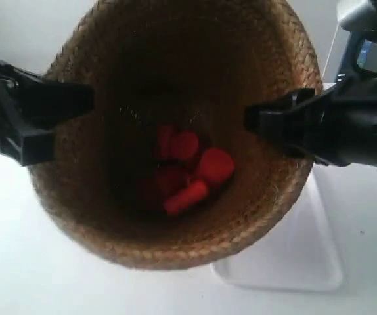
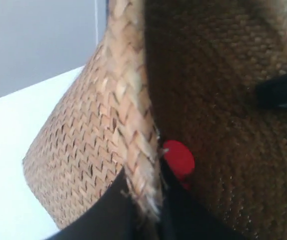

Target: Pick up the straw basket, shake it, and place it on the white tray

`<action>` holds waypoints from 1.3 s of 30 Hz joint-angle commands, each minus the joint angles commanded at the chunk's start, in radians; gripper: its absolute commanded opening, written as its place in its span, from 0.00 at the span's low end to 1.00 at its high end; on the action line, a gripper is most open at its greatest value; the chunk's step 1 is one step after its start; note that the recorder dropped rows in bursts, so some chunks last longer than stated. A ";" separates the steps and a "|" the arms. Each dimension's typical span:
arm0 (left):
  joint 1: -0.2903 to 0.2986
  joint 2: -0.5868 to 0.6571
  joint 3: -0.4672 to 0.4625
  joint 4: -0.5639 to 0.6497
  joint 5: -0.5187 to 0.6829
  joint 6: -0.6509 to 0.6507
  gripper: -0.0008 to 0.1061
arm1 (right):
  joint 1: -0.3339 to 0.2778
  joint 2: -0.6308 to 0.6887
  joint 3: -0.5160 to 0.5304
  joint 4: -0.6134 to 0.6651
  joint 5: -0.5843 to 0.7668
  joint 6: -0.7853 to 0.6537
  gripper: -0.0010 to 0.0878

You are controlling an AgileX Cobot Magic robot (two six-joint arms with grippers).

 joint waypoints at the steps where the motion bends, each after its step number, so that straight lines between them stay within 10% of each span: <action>1: 0.000 -0.020 0.006 -0.026 -0.006 0.000 0.01 | 0.020 -0.021 0.019 0.033 -0.064 -0.002 0.01; 6: 0.000 0.054 0.127 -0.068 -0.283 0.058 0.01 | 0.075 0.070 0.166 0.042 -0.526 -0.093 0.01; 11: 0.000 -0.043 0.005 -0.068 0.018 0.051 0.01 | 0.115 -0.015 0.057 0.086 -0.130 -0.077 0.01; 17: 0.000 0.054 0.135 -0.076 -0.206 0.067 0.01 | 0.178 0.090 0.163 0.116 -0.533 -0.102 0.01; 23: 0.000 -0.041 0.024 -0.080 0.048 0.035 0.01 | 0.218 0.010 0.025 0.119 -0.181 -0.082 0.01; 28: 0.000 0.019 0.133 -0.075 -0.227 0.063 0.01 | 0.236 0.095 0.150 0.065 -0.641 -0.131 0.01; 35: 0.000 -0.070 0.007 -0.079 0.057 0.000 0.01 | 0.285 -0.010 0.037 0.079 -0.245 -0.093 0.01; 39: 0.000 -0.051 0.095 -0.057 -0.099 0.010 0.01 | 0.303 0.014 0.140 0.062 -0.578 -0.116 0.01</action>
